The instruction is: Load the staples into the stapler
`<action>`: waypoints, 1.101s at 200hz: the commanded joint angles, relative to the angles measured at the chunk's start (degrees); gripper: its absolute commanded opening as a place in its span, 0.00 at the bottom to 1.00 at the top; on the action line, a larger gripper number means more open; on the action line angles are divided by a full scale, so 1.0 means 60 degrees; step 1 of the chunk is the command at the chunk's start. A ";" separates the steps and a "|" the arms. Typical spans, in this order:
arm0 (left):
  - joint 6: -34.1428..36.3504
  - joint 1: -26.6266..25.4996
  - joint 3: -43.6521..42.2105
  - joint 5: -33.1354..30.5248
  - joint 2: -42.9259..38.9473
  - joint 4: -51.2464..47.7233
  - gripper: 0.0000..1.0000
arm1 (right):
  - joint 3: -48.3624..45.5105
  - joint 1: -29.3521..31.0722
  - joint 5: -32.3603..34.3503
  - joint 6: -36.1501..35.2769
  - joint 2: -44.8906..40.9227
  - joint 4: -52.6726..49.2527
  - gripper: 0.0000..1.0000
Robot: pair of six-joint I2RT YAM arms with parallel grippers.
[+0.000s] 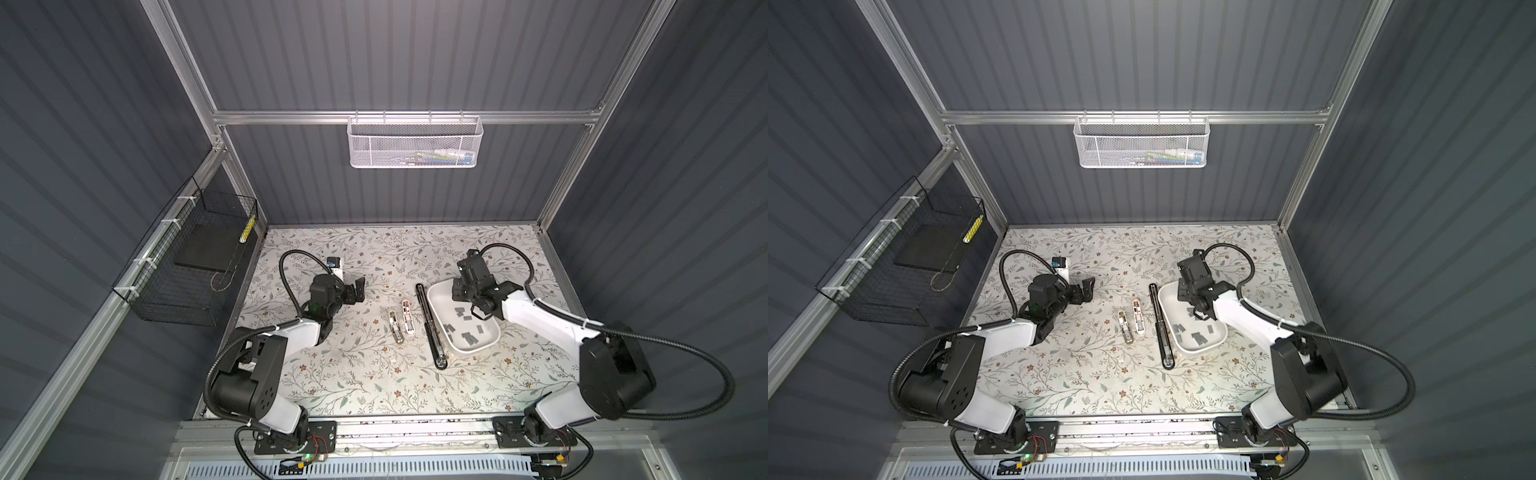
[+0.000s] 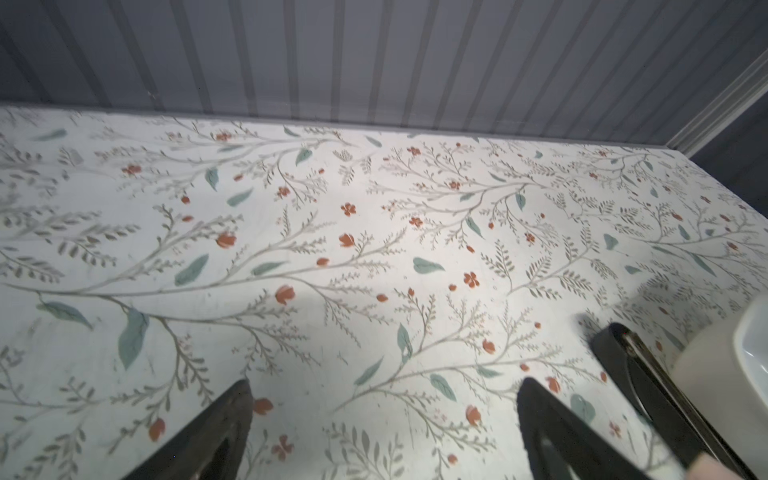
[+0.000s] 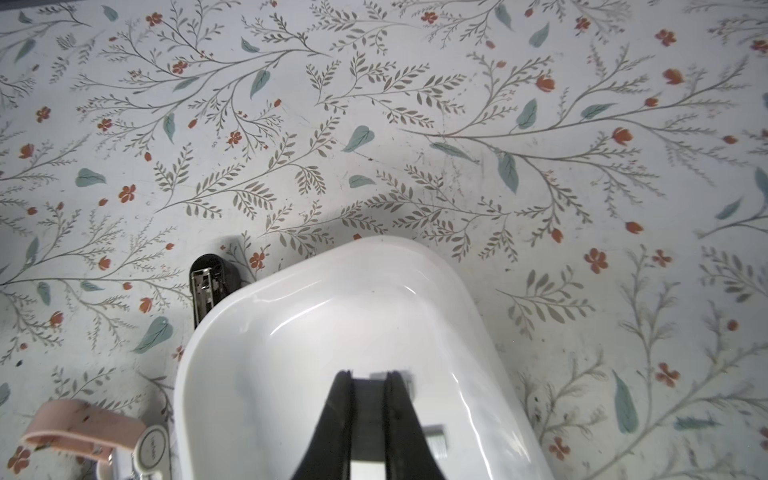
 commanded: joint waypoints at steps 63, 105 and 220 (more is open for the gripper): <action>-0.1331 0.0023 -0.3215 0.0227 -0.3613 -0.0570 0.99 | -0.1229 0.2437 0.1792 0.1378 -0.2820 -0.0628 0.02; -0.1174 0.0020 -0.4176 0.0907 -0.4399 0.0880 0.99 | -0.1107 0.3522 0.1228 0.1607 -0.2410 0.0529 0.00; -0.1100 -0.0006 -0.4817 0.1569 -0.4824 0.2063 0.99 | 0.1108 0.4860 0.1356 0.1380 0.1523 0.0846 0.01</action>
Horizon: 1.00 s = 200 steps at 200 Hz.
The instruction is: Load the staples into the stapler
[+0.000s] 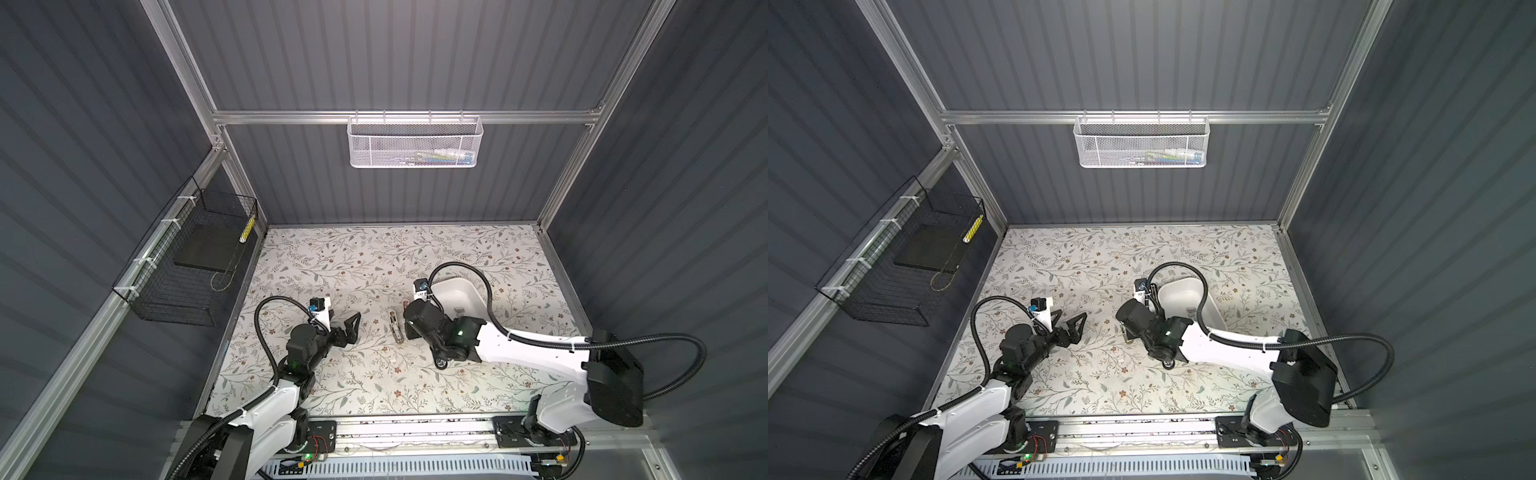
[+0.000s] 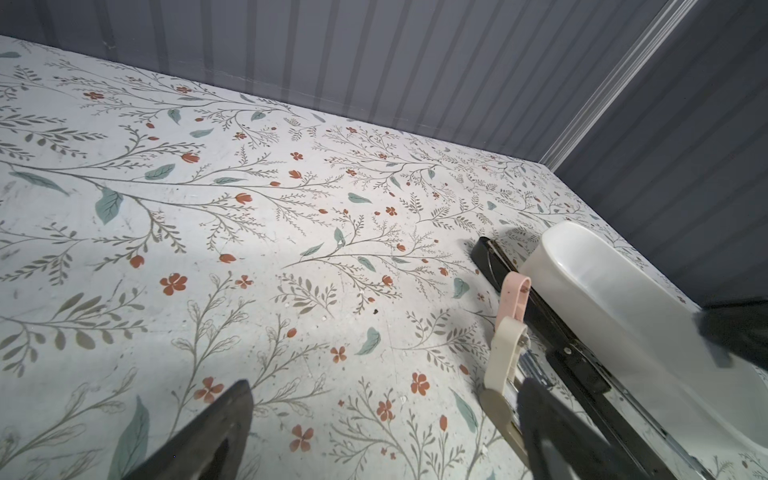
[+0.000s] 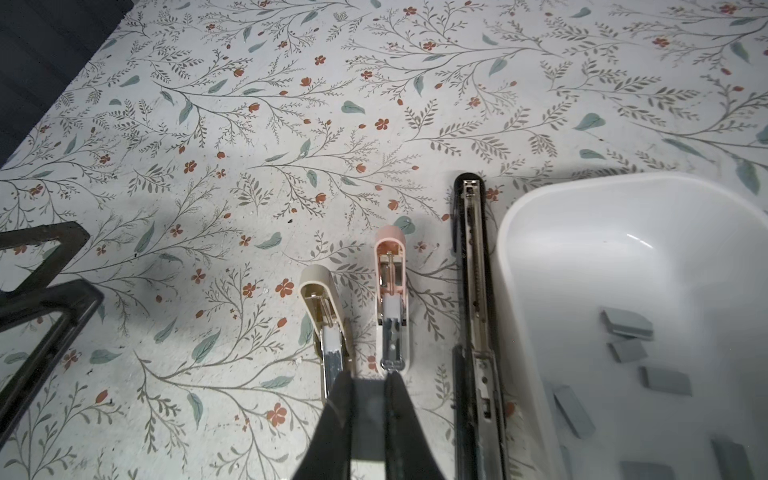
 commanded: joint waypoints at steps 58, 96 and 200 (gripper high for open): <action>0.0012 -0.0021 -0.0004 0.0248 0.0233 0.0339 0.99 | -0.0308 -0.0986 -0.1383 -0.0373 0.1088 0.1109 0.01; -0.0011 -0.0021 0.0033 0.0248 0.0310 0.0303 0.99 | -0.0139 -0.1051 -0.1539 -0.0547 0.1621 0.1081 0.00; 0.0007 -0.0021 0.0099 0.0346 0.0461 0.0361 0.99 | -0.0163 -0.1163 -0.1660 -0.0434 0.2114 0.1188 0.00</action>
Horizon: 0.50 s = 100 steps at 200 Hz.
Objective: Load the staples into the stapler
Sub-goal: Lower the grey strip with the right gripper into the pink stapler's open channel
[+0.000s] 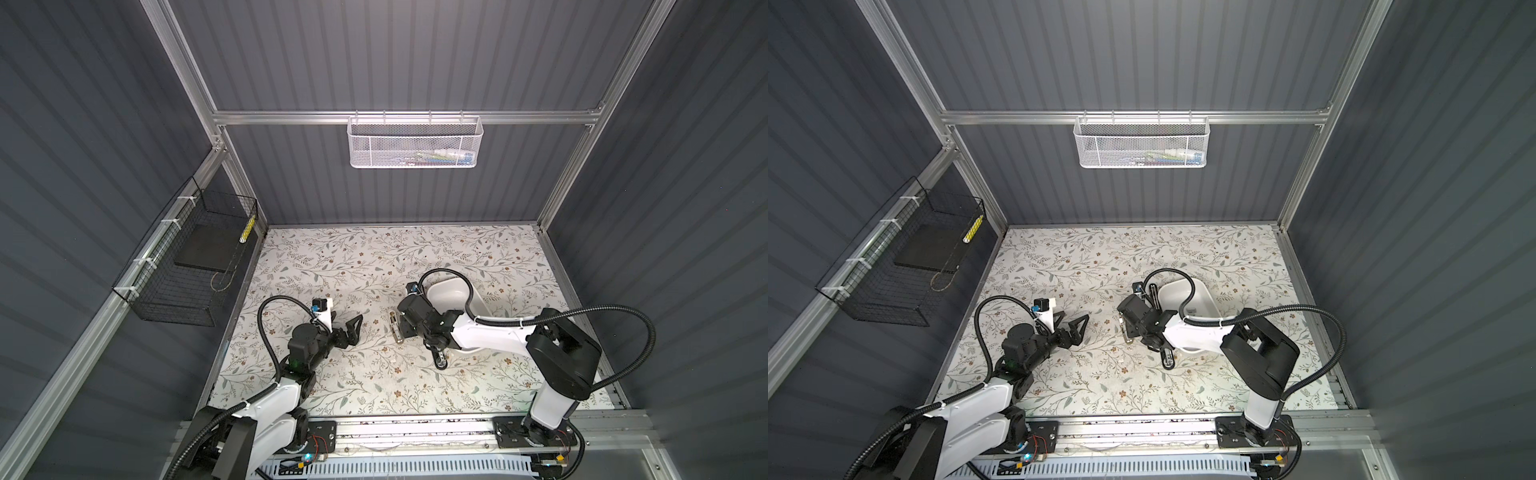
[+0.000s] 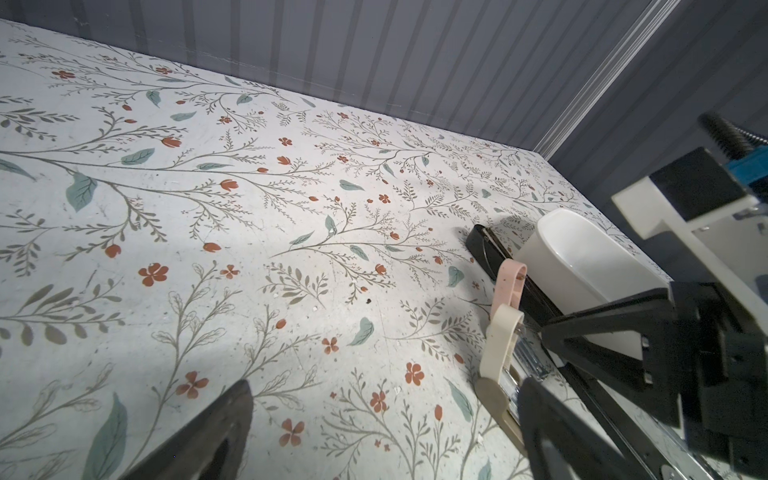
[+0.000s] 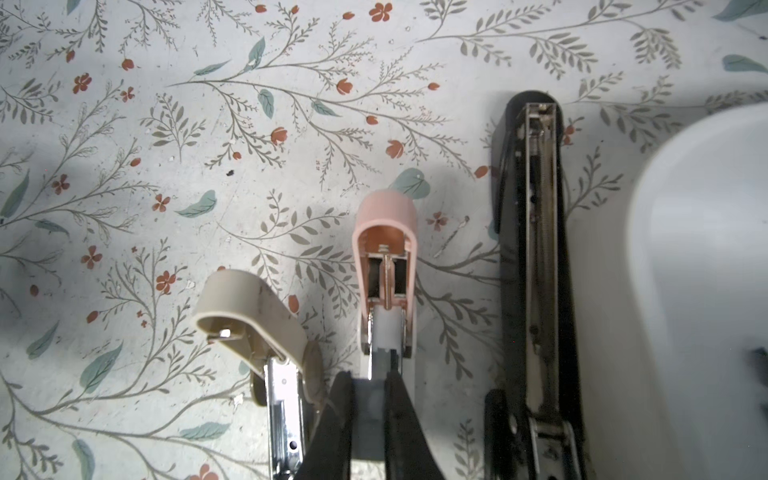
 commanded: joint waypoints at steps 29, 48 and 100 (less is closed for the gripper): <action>0.0008 -0.0028 0.0087 0.0154 0.0042 0.0212 0.99 | 0.0001 -0.0155 -0.0024 0.0182 0.0256 -0.0023 0.00; 0.0015 -0.0028 0.0096 0.0157 0.0049 0.0212 0.99 | 0.0079 -0.0168 -0.0023 0.0217 0.0362 -0.0067 0.00; 0.0014 -0.0032 0.0102 0.0137 0.0067 0.0212 0.99 | 0.0548 -0.0174 0.0054 0.0276 0.0769 -0.0435 0.00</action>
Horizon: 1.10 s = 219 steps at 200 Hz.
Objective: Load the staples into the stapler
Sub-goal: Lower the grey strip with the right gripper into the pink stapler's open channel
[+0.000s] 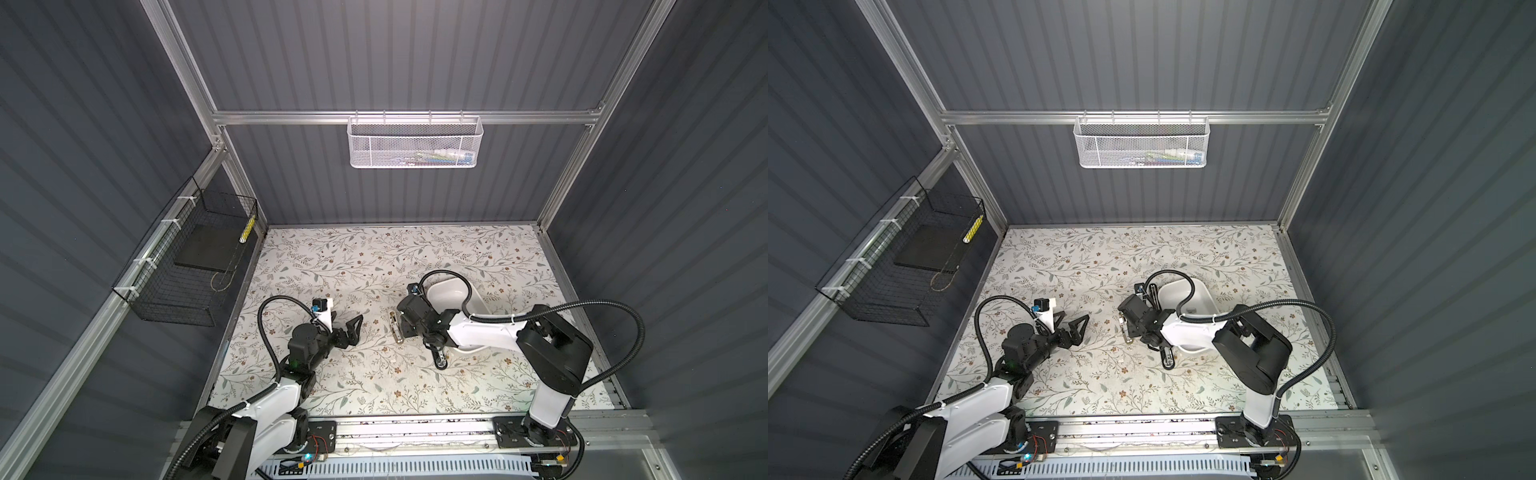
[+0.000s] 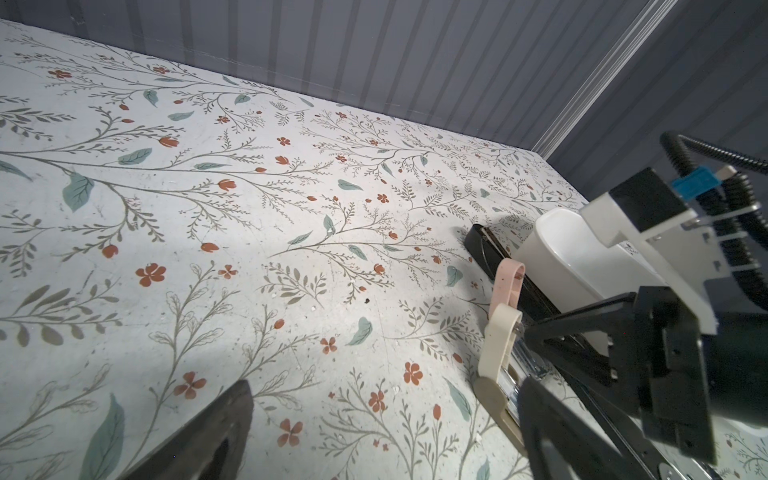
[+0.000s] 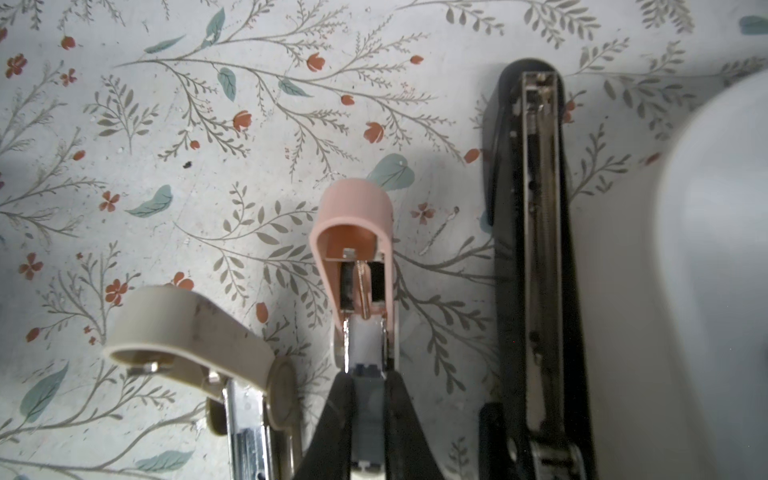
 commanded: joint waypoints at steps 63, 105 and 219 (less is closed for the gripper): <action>0.0000 -0.0028 0.0132 0.0142 0.0138 0.0223 0.99 | 0.0170 -0.0018 0.0155 0.0243 -0.0111 -0.0331 0.00; -0.0003 -0.0043 0.0132 0.0153 0.0160 0.0223 0.99 | 0.0156 -0.0018 0.0204 0.0253 -0.0170 -0.0316 0.00; -0.0003 -0.0043 0.0132 0.0154 0.0155 0.0228 0.99 | 0.0361 -0.0018 0.0169 0.0283 0.0121 -0.0448 0.00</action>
